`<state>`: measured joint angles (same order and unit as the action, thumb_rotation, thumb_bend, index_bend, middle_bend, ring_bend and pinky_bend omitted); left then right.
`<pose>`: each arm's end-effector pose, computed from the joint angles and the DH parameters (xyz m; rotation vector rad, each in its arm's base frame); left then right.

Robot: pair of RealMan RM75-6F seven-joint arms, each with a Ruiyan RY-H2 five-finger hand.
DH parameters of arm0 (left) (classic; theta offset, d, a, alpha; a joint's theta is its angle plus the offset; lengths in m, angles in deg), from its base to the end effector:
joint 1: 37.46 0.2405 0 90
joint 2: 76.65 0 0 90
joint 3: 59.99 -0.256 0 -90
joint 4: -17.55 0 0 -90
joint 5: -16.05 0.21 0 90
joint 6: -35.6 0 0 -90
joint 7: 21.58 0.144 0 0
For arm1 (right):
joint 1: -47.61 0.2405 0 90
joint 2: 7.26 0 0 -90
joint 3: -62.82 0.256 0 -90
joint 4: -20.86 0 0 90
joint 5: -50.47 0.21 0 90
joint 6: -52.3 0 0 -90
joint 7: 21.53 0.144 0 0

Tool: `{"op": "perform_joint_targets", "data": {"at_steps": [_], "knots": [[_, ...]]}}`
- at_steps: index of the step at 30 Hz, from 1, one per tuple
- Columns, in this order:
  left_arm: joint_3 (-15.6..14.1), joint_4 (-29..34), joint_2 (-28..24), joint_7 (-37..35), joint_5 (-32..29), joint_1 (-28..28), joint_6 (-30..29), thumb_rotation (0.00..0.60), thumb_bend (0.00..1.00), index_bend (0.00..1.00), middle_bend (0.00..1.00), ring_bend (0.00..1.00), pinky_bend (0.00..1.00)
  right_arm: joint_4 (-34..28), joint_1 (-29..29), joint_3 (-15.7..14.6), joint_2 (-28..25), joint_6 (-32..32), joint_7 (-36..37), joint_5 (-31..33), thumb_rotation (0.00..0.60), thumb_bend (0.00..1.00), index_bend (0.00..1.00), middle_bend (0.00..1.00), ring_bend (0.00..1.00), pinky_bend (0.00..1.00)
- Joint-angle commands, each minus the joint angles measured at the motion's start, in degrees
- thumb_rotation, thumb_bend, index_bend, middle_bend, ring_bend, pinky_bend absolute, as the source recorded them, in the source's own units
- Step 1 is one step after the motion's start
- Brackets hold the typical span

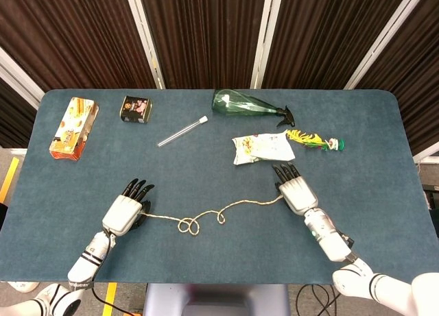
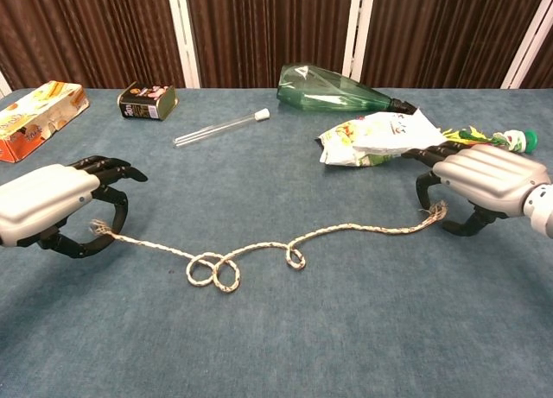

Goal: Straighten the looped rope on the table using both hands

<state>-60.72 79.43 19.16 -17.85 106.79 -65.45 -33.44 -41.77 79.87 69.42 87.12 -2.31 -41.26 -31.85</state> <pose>-0.2493 0.2814 -0.0297 -1.9134 -0.7341 -0.9436 -0.2487 -0.3281 -0.0280 1.9379 -0.6232 0.6455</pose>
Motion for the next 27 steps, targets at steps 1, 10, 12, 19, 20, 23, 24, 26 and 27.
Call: {"op": "perform_joint_targets", "data": {"at_steps": [1,10,12,19,20,23,24,26,27], "knots": [[-0.05,0.03,-0.04,0.01,0.09,-0.05,-0.03,0.600,0.42,0.59,0.11,0.00,0.07,0.75,0.34,0.00,0.66,0.19,0.44,0.49,0.600,0.41,0.58,0.00,0.00,0.00],[-0.12,-0.15,-0.15,-0.05,-0.02,-0.07,0.12,0.600,0.42,0.59,0.11,0.00,0.07,2.35,1.04,-0.42,1.95,0.40,-0.10,1.54,0.600,0.42,0.63,0.00,0.00,0.00],[-0.12,-0.27,-0.15,-0.13,-0.08,-0.09,0.20,0.600,0.43,0.59,0.11,0.00,0.07,2.66,1.17,-0.49,2.14,0.52,-0.34,1.86,0.600,0.44,0.64,0.00,0.00,0.00],[-0.20,-0.58,-0.19,-0.77,0.00,-0.15,0.22,0.600,0.43,0.59,0.11,0.00,0.07,3.17,1.44,-0.74,2.60,0.57,-1.07,2.62,0.600,0.50,0.69,0.03,0.00,0.00],[-0.21,-0.64,-0.22,-0.84,0.01,-0.19,0.27,0.600,0.43,0.59,0.11,0.00,0.07,3.24,1.48,-0.78,2.67,0.59,-1.20,2.75,0.600,0.50,0.69,0.03,0.00,0.00],[-0.21,-0.70,-0.31,-1.04,0.07,-0.24,0.21,0.600,0.43,0.59,0.11,0.00,0.07,3.12,1.54,-0.84,2.66,0.45,-1.21,2.94,0.600,0.52,0.72,0.04,0.00,0.00],[-0.18,-0.71,-0.36,-1.05,0.09,-0.24,0.14,0.600,0.43,0.59,0.11,0.00,0.07,2.95,1.51,-0.85,2.55,0.27,-1.14,2.94,0.600,0.52,0.72,0.05,0.00,0.00],[-0.08,-0.68,-0.50,-1.05,0.07,-0.22,-0.05,0.600,0.43,0.59,0.11,0.00,0.07,2.35,1.35,-0.86,2.08,-0.37,-0.86,2.84,0.600,0.53,0.73,0.05,0.00,0.00],[-0.04,-0.65,-0.56,-1.04,0.05,-0.21,-0.12,0.600,0.43,0.59,0.11,0.00,0.07,2.10,1.27,-0.87,1.87,-0.60,-0.75,2.81,0.600,0.53,0.73,0.05,0.00,0.00]]}}
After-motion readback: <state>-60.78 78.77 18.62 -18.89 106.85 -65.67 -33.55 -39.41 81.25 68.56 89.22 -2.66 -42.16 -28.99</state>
